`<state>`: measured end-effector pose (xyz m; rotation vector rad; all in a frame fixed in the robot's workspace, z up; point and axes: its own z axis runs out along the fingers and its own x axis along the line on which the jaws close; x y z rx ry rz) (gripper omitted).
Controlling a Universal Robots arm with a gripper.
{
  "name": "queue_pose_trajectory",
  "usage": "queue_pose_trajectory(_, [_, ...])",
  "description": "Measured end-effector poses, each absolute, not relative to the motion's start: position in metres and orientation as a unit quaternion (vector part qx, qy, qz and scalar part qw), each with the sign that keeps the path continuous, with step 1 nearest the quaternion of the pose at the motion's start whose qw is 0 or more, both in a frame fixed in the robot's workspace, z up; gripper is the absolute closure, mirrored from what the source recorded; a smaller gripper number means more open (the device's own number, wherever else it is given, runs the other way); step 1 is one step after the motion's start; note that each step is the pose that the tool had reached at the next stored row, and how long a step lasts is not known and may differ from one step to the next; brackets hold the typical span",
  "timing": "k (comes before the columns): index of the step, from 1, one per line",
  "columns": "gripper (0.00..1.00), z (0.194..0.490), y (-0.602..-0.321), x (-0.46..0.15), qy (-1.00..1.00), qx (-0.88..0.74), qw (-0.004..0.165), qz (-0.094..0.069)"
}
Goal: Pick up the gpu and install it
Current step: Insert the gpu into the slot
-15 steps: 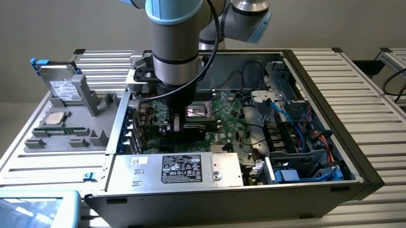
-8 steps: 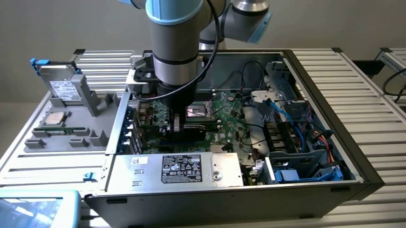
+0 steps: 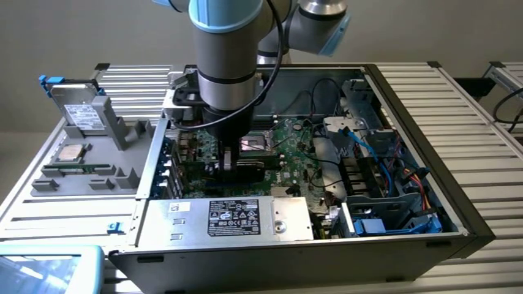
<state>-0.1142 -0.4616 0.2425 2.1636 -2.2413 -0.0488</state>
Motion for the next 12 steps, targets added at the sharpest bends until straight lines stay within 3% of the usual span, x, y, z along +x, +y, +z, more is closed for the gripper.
queue_pose_trajectory(12, [0.72, 0.2425, -0.4618, -0.1128, -0.722, 0.692, 0.014, -0.017])
